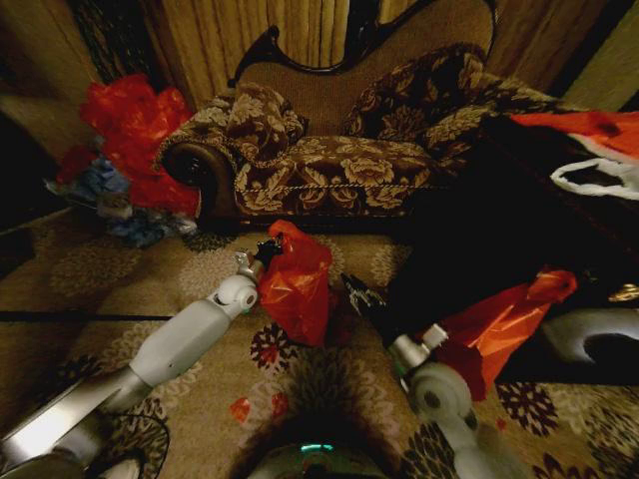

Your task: Place a garbage bag over the trash bin.

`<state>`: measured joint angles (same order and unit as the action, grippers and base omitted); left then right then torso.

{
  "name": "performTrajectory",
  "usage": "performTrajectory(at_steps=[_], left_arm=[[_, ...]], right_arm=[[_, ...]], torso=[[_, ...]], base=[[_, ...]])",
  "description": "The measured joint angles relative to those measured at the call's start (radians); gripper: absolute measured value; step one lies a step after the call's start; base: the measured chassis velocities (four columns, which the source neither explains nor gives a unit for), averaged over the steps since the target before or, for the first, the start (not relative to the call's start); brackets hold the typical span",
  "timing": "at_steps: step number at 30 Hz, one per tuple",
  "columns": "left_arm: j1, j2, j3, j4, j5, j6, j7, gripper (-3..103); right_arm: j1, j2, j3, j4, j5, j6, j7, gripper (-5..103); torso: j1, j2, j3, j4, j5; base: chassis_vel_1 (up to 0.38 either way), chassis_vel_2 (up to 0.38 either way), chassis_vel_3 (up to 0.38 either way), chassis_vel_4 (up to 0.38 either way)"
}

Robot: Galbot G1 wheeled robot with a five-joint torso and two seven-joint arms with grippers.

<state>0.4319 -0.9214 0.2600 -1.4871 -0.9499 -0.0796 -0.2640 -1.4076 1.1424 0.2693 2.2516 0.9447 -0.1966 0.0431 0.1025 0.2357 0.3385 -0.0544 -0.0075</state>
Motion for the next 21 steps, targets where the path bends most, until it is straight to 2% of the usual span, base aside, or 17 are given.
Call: performTrajectory(at_steps=[1, 2, 3, 5, 7, 8, 9, 14, 21], left_arm=[[0.0, 0.0, 0.0, 0.0, 0.0, 0.0, 0.0, 0], [-0.007, -0.004, 0.0, 0.006, -0.006, 0.002, -0.006, 0], [-0.011, -0.005, 0.0, 0.01, -0.01, 0.003, -0.008, 0], [-0.019, -0.005, 0.0, 0.014, -0.017, 0.005, -0.01, 0], [-0.021, -0.005, 0.0, 0.015, -0.022, 0.006, -0.01, 0], [-0.021, -0.005, 0.0, 0.014, -0.029, 0.006, -0.01, 0], [-0.022, -0.004, 0.0, 0.011, -0.039, 0.007, -0.01, 0], [-0.023, -0.003, 0.0, 0.007, -0.049, 0.01, -0.009, 0], [-0.03, -0.001, -0.002, 0.012, -0.06, 0.011, -0.006, 0]], right_arm=[[0.0, 0.0, 0.0, 0.0, 0.0, 0.0, 0.0, 57], [-0.02, -0.002, -0.004, 0.001, -0.004, -0.018, 0.0, 68], [-0.028, -0.003, -0.009, 0.001, -0.006, -0.027, 0.0, 68], [-0.038, -0.011, -0.041, -0.004, -0.01, -0.054, 0.004, 79], [-0.028, -0.011, -0.053, -0.006, -0.008, -0.062, 0.01, 79], [-0.015, -0.009, -0.06, -0.007, -0.005, -0.068, 0.016, 89], [0.011, -0.009, -0.069, -0.013, 0.001, -0.097, 0.033, 94], [0.038, -0.023, -0.101, -0.069, 0.019, -0.159, 0.05, 100], [0.09, -0.01, -0.174, -0.147, 0.026, -0.186, 0.049, 100]], torso=[[0.0, 0.0, 0.0, 0.0, 0.0], [0.0, 0.0, 0.0, -0.0001, 0.0003], [0.0, 0.0, 0.0, -0.0002, 0.0004], [0.0, 0.0, 0.0, -0.0001, 0.0003], [0.0, 0.0, 0.0, 0.0, 0.0003], [0.0, 0.0, 0.0, 0.0003, 0.0002], [0.0, 0.0, 0.0, 0.0004, 0.0], [0.0, 0.0, 0.0, 0.0001, 0.0], [0.0, 0.0, 0.0, 0.0, -0.0001]], base=[[0.0, 0.0, 0.0, 0.0], [0.0, 0.0, 0.0, 0.0], [0.0, 0.0, 0.0, 0.0], [0.0, 0.0, 0.0, 0.0], [0.0, 0.0, 0.0, 0.0], [0.0, 0.0, 0.0, 0.0], [0.0, 0.0, 0.0, 0.0], [0.0, 0.0, 0.0, 0.0], [0.0, 0.0, 0.0, 0.0]])
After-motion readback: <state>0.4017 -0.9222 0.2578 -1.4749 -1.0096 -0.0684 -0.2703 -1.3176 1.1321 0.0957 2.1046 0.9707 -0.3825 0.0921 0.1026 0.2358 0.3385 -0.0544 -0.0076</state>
